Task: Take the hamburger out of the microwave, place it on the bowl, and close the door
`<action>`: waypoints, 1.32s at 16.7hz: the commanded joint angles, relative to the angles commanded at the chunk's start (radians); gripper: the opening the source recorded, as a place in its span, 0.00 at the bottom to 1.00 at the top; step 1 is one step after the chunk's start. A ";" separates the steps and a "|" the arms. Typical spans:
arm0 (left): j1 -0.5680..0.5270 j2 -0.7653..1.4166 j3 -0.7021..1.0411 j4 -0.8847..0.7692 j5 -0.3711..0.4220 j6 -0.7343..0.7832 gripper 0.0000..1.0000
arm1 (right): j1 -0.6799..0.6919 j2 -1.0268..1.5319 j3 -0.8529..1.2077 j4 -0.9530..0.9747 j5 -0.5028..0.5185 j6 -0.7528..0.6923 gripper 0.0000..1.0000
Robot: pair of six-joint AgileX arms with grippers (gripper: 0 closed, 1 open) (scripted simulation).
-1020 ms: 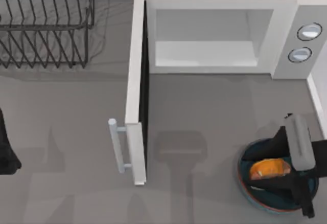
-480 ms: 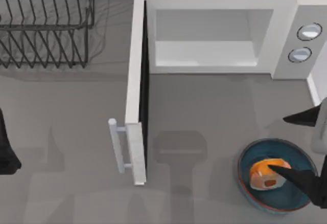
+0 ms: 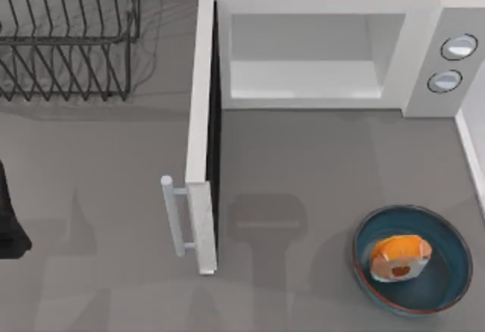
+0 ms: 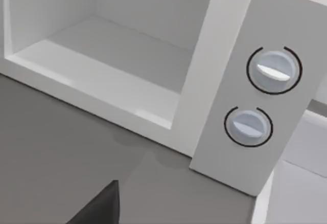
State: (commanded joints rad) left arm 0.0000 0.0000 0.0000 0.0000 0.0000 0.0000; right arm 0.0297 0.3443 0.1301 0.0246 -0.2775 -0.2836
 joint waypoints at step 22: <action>0.000 0.000 0.000 0.000 0.000 0.000 0.25 | -0.030 -0.344 -0.130 -0.025 0.278 0.284 1.00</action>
State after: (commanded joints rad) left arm 0.0000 0.0000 0.0000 0.0000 0.0000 0.0000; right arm 0.0000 0.0000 0.0000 0.0000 0.0000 0.0000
